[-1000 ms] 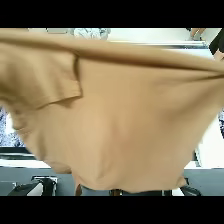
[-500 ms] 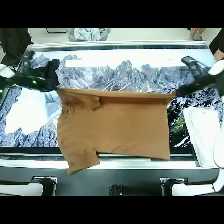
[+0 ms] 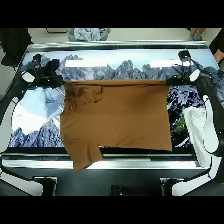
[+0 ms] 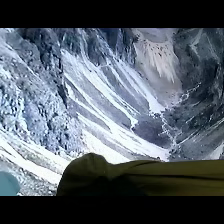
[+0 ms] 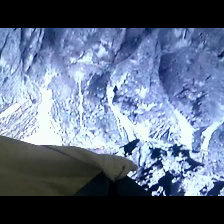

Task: Fold the shirts.

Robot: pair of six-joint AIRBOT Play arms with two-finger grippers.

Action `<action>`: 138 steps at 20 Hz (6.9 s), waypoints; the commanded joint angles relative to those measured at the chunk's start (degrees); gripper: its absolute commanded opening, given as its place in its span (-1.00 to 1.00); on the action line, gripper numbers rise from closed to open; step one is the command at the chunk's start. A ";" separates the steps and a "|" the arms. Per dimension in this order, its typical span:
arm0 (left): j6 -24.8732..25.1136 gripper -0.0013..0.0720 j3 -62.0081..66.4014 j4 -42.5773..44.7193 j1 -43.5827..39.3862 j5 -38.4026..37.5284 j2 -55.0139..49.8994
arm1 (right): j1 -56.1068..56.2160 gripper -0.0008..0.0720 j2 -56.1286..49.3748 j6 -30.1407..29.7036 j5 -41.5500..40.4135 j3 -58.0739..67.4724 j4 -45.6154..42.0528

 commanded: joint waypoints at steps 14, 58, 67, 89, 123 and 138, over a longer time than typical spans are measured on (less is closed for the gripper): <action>0.63 -0.88 -2.78 5.62 1.62 -36.15 2.60 | -0.17 -0.86 2.84 -5.51 38.56 -0.26 -6.23; 7.34 -0.79 -62.53 -11.82 -0.07 -18.05 30.84 | -12.39 0.68 32.59 -9.29 38.49 -46.88 -0.59; 7.37 -0.88 -62.53 -11.89 -1.75 -17.51 31.82 | -12.39 0.63 25.62 -6.67 30.49 -49.05 5.64; 4.17 -0.89 -23.12 -9.07 1.66 -13.97 17.90 | -1.55 -0.87 5.62 -7.19 21.00 -9.70 10.54; -4.09 -0.88 -6.75 -21.84 -28.04 -9.03 1.81 | -5.53 -0.87 12.87 -6.08 41.90 -2.93 28.68; 4.55 -0.89 -7.41 -47.95 -41.48 10.01 -7.65 | -0.81 -0.86 30.34 2.29 41.86 -2.99 27.98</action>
